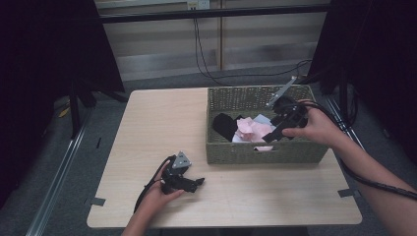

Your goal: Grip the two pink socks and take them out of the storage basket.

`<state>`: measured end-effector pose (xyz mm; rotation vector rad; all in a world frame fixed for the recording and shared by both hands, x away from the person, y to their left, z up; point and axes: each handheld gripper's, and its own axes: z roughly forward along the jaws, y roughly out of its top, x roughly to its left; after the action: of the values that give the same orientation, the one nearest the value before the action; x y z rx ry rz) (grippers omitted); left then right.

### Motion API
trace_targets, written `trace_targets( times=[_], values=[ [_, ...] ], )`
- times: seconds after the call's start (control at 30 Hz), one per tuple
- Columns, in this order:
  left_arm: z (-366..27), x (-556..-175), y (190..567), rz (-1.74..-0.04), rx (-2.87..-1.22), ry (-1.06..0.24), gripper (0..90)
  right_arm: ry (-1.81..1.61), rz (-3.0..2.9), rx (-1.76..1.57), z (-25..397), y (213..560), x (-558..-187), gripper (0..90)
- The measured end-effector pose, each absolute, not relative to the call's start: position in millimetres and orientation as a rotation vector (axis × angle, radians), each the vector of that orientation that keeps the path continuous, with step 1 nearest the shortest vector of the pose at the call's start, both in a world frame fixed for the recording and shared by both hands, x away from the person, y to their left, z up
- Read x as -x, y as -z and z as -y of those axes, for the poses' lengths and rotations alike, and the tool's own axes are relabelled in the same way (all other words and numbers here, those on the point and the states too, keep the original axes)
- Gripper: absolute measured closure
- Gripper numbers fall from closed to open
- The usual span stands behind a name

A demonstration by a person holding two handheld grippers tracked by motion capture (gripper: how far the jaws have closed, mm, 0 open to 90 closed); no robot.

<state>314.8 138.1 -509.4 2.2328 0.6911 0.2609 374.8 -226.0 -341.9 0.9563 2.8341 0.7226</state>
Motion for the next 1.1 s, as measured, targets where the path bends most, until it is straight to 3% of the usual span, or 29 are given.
trace_targets(
  times=[0.7, 1.1],
  values=[
    [-138.1, -314.8, 509.4, -0.691, -2.233, -0.261, 15.5, -0.670, -2.821, -1.078, 216.1, 389.1, -428.1, 26.2],
    [-138.1, -314.7, 509.5, -0.693, -2.232, -0.260, 15.4, -0.657, -2.824, -1.092, 208.6, 409.6, -439.8, 38.4]
  ],
)
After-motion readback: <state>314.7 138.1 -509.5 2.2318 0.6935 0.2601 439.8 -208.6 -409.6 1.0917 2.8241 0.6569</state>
